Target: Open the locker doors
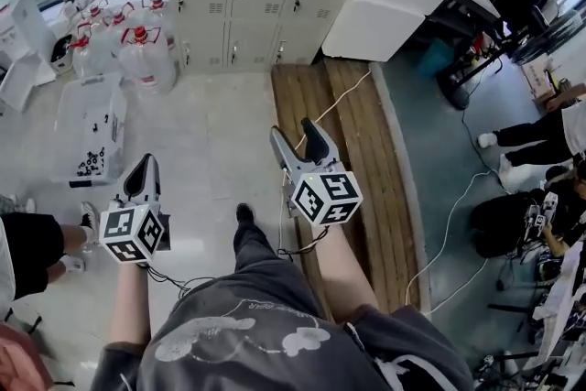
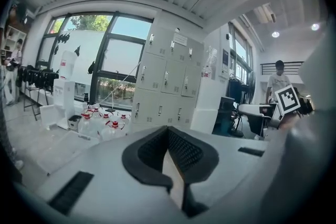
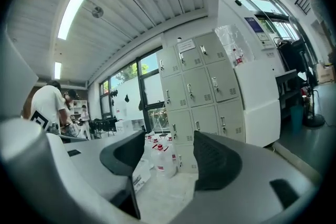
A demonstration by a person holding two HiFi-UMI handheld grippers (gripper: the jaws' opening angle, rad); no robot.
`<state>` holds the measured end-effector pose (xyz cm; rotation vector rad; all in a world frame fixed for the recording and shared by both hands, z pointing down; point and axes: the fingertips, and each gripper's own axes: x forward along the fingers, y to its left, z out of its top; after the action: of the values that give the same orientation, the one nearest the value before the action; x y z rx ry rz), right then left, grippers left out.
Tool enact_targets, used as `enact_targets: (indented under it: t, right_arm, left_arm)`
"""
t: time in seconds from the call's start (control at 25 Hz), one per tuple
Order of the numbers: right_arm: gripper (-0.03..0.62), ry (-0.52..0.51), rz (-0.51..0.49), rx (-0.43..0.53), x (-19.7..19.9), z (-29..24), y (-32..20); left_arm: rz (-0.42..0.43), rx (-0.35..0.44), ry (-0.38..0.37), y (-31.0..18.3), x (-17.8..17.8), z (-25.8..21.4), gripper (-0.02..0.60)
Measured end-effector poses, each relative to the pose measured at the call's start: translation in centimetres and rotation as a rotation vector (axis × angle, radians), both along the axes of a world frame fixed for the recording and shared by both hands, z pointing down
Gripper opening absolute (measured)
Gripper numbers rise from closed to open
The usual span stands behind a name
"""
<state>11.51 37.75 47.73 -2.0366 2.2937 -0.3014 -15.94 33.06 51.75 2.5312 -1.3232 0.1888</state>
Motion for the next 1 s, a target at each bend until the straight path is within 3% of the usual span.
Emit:
enact_targets:
  t: [0.4, 0.72, 1.0]
  right_arm:
    - [0.287, 0.009, -0.107, 0.02, 7.0, -2.5, -16.4]
    - [0.287, -0.006, -0.162, 0.042, 9.3, -2.9, -23.3]
    - [0.286, -0.026, -0.161, 0.037, 10.5, -2.5, -27.9]
  left_arm:
    - [-0.097, 0.041, -0.009, -14.6, 6.4, -3.2, 0.008]
    - [-0.149, 0.095, -0.015, -21.6, 9.3, -5.1, 0.008]
    - [-0.136, 0.107, -0.03, -27.3, 10.7, -5.7, 0.008]
